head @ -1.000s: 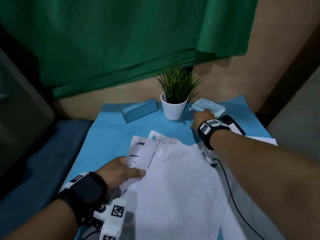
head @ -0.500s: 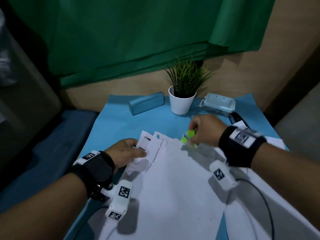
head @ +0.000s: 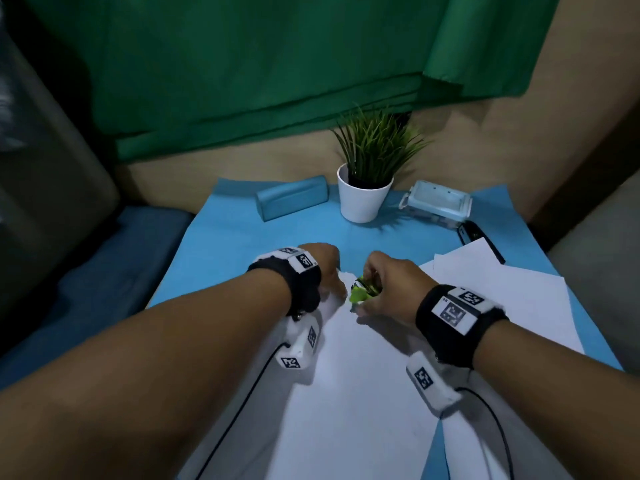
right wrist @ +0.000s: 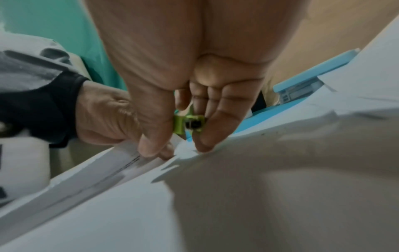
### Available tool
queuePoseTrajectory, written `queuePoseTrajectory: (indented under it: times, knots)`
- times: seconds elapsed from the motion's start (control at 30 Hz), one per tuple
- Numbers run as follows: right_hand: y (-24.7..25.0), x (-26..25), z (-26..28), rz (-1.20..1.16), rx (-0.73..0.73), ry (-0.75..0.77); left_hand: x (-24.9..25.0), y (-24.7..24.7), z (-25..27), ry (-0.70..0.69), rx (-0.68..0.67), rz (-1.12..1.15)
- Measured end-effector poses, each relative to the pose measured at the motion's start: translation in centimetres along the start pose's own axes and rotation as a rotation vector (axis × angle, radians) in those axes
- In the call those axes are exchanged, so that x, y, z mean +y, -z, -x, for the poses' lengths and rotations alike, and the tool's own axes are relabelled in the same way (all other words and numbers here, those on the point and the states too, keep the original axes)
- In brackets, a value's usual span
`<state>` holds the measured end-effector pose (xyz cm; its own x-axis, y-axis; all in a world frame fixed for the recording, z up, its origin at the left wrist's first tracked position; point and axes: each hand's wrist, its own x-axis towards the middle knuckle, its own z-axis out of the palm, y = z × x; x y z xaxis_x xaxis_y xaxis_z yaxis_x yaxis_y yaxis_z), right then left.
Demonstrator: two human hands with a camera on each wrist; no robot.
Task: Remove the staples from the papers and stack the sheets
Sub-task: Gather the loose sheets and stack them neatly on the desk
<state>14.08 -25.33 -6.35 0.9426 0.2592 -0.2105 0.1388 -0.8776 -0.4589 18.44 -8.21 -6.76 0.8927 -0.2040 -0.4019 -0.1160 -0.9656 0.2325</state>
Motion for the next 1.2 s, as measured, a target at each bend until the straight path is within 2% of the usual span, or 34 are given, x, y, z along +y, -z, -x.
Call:
queuePoseTrajectory:
  times: [0.1, 0.27, 0.4, 0.53, 1.03, 1.2]
  knots:
    - [0.4, -0.2, -0.2, 0.020, -0.026, -0.003, -0.3, 0.8, 0.0, -0.055, -0.033, 0.034]
    - [0.8, -0.8, -0.2, 0.091, 0.029, 0.060, -0.8, 1.7, 0.6, -0.117, 0.010, 0.147]
    - [1.0, -1.5, -0.6, 0.185, 0.061, 0.092, -1.6, 2.1, 1.5, -0.042, 0.038, 0.401]
    - [1.0, -2.3, -0.8, 0.295, 0.083, 0.119, -2.1, 2.1, 2.4, -0.005, -0.027, 0.600]
    - [1.8, -4.0, 0.2, 0.450, 0.106, 0.158, -1.1, 2.2, 2.9, 0.005, 0.026, 0.644]
    - [1.7, -3.8, -0.1, 0.396, 0.124, 0.156, -1.3, 1.9, 2.9, 0.024, 0.030, 0.673]
